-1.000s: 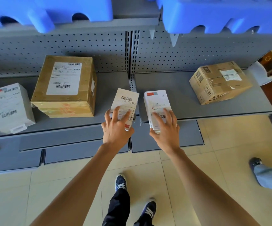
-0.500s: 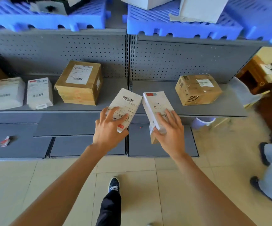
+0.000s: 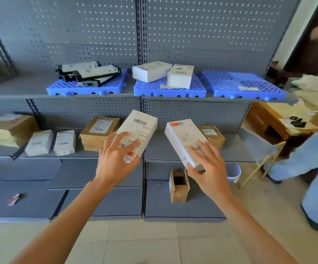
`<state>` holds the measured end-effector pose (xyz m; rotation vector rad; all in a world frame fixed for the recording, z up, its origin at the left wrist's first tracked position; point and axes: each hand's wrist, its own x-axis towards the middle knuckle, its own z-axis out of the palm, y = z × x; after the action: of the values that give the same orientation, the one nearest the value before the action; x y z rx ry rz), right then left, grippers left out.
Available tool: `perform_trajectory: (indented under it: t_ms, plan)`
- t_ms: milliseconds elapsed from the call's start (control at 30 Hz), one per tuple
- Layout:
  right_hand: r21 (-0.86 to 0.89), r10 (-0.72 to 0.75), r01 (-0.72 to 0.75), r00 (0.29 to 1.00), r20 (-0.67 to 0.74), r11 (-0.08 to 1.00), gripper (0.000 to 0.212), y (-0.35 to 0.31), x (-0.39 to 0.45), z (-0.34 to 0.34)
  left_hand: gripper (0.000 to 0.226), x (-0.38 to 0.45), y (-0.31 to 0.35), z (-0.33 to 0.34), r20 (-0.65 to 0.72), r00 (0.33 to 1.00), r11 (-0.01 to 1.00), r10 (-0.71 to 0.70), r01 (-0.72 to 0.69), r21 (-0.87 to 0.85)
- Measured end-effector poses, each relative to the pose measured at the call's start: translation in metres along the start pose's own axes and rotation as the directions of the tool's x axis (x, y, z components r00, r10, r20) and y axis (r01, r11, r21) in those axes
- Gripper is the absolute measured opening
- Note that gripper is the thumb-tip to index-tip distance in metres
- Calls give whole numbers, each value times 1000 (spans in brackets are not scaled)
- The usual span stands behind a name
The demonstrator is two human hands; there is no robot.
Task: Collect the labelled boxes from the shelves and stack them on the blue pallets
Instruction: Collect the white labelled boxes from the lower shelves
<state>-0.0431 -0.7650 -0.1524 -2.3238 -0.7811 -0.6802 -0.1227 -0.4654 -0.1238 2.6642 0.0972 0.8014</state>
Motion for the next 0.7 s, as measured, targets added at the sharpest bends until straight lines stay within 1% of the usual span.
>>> perform_trajectory:
  t_ms: [133,267,367,467,533,600,700]
  plan:
    - [41,-43,45,998,-52,998,53,-2,24,-41,46,10,19,-27,-63,997,999,32,-32,-6]
    - [-3,-62,62,995,-82,998,55,-3,53,-71,44,31,37,-47,-141,987,997,71,-71,4]
    - [-3,-57,57,994,-92,998,54,-2,77,-86,46,54,46,-55,-171,983,998,69,-70,4]
    - [-24,-69,68,994,-89,997,52,4,103,-94,44,81,51,-57,-194,979,998,60,-62,-5]
    - [-35,-68,65,994,-84,997,52,7,123,-97,48,101,54,-56,-200,979,998,47,-52,-19]
    - [-28,-65,63,995,-77,998,53,11,142,-95,50,122,54,-53,-208,978,998,32,-42,-43]
    - [-36,-79,76,994,-69,996,54,19,175,-88,48,157,49,-43,-230,973,997,18,-33,-63]
